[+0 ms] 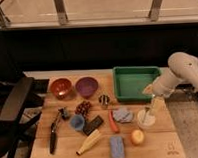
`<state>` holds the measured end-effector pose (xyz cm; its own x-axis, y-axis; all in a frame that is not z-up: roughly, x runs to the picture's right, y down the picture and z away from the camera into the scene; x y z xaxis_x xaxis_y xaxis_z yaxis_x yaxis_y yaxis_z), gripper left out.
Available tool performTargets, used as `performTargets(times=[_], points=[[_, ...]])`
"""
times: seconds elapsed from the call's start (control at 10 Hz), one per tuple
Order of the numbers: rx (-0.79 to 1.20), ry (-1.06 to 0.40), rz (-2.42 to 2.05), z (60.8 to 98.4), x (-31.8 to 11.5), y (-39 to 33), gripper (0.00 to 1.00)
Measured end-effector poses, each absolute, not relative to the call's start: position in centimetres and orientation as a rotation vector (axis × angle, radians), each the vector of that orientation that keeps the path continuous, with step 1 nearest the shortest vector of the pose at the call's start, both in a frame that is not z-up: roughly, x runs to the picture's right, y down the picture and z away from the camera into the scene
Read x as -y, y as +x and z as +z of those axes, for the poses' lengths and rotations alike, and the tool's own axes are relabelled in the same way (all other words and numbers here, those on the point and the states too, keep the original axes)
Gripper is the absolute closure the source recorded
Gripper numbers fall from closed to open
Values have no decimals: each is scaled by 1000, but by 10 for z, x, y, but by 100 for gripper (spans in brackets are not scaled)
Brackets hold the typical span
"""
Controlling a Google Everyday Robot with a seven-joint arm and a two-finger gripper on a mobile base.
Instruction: Place apple in red bowl
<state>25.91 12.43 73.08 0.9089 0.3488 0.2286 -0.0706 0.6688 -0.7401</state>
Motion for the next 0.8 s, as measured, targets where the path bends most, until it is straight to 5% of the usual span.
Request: performTargets(times=[0.8], points=[[466,-732,-47,686,-154,208,20]])
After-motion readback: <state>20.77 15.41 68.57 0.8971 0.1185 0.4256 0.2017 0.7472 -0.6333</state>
